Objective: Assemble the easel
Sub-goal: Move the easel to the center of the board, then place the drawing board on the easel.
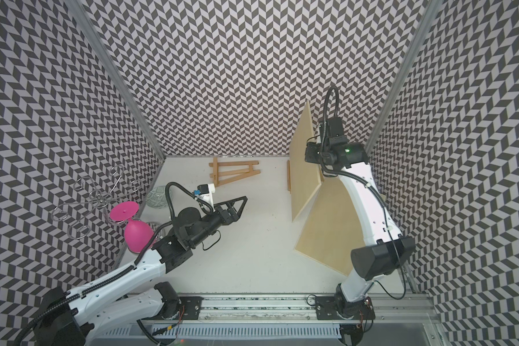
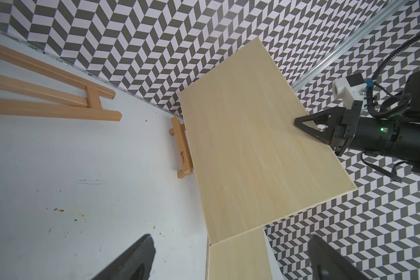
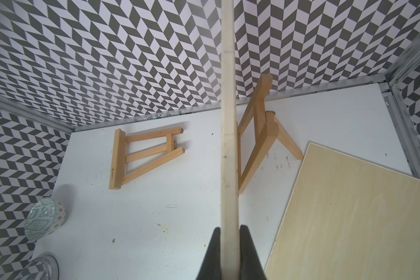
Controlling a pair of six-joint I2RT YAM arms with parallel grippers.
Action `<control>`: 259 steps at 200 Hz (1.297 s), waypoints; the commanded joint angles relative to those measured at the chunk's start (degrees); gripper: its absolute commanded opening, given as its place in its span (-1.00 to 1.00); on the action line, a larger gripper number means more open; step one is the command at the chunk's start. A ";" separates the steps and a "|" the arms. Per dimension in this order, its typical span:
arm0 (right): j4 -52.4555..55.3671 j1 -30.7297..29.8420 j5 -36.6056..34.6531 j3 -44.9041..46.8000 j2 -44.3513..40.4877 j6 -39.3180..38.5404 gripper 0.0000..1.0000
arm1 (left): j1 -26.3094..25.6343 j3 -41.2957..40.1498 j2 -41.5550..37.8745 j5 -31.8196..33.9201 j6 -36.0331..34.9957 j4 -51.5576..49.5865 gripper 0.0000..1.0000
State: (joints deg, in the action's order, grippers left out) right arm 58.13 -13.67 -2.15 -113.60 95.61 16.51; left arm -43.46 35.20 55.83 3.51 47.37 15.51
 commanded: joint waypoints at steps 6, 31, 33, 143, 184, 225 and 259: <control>-16.36 0.40 -1.17 -4.96 -0.78 0.41 -1.00 | 0.13 -0.57 0.41 1.52 -1.23 -0.52 0.99; -15.05 0.40 -2.06 -7.61 1.67 -0.25 -1.00 | 0.26 -0.40 0.77 1.41 -1.49 -0.65 0.99; -14.95 0.40 -2.26 -7.82 1.85 -0.32 -1.00 | 0.23 -0.35 0.77 1.52 -1.54 -0.65 0.99; -13.65 2.39 0.92 -9.86 6.64 -1.02 -1.00 | 0.97 0.04 3.23 1.37 -1.58 -0.83 0.99; -13.35 3.90 2.90 -9.18 8.53 -0.82 -1.00 | 1.54 0.04 4.28 0.34 -1.32 -0.74 0.99; -14.34 5.86 3.13 -6.03 8.72 -0.45 -1.00 | 2.15 -0.04 4.76 0.10 -1.41 -0.74 0.99; -16.68 7.81 3.53 -1.17 6.88 -0.49 -0.90 | 2.85 0.07 5.15 -0.17 -1.58 -0.83 0.99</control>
State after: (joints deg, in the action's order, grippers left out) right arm 55.22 -7.25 3.14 -117.91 103.61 16.80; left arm -41.19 35.16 60.60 3.38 46.28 14.87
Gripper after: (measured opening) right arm 0.098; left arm 0.992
